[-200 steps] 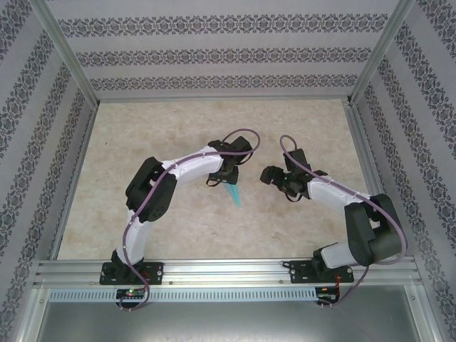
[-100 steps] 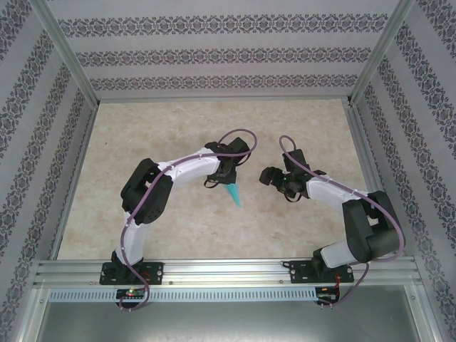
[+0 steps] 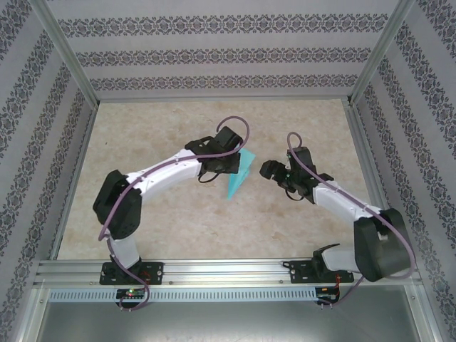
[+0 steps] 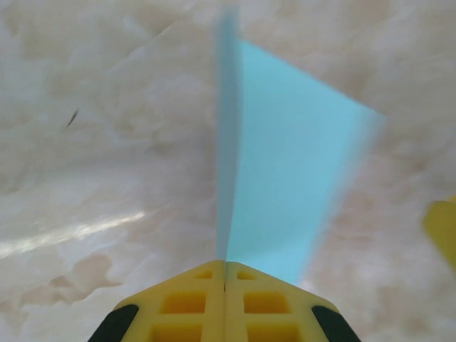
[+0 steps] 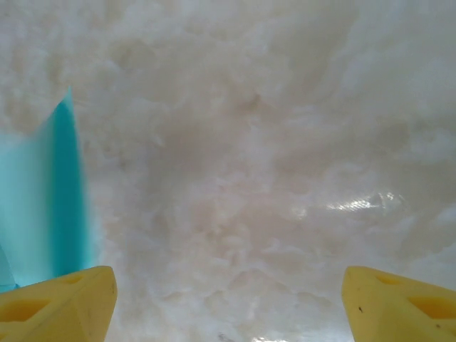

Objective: Fold a paper plane with a square sheet of paper (pick it up from the middle)

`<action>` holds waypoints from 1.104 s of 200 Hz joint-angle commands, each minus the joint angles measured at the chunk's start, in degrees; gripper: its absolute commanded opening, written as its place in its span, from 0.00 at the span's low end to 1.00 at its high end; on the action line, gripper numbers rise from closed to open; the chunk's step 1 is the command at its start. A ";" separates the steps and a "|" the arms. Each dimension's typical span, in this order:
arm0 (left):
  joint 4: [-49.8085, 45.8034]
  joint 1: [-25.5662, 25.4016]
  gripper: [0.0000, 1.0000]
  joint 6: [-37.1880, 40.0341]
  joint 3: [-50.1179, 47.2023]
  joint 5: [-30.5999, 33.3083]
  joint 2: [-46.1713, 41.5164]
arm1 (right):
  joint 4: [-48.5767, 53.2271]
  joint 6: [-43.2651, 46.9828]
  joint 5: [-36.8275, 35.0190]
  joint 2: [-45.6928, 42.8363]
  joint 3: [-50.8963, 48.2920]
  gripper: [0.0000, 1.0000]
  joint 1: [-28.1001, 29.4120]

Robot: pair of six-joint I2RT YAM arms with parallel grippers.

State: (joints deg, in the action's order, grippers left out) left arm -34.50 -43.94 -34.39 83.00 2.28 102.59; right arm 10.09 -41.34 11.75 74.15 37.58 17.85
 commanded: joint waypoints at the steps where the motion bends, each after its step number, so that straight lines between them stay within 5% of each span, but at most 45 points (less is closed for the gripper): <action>1: 11.20 1.94 0.00 1.44 -4.41 -9.18 -0.15 | -3.83 -1.56 0.71 -3.41 -1.35 0.83 -0.46; 68: 34.22 5.27 0.00 -7.97 -16.01 -23.31 4.46 | -5.24 -1.46 3.32 -3.16 -0.83 0.69 2.37; 122: 34.73 5.97 0.00 -9.29 -19.32 -20.88 5.11 | -7.22 -1.64 2.69 5.70 3.37 0.44 9.53; 221: 35.48 6.57 0.00 -9.76 -23.81 -18.97 3.77 | -4.76 -0.89 1.58 16.30 9.18 0.43 14.10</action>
State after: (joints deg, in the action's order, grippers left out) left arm -1.65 -37.98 -43.70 59.37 -17.43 108.18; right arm 4.75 -42.96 14.00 89.97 44.66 30.68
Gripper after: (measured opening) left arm 0.058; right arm 0.429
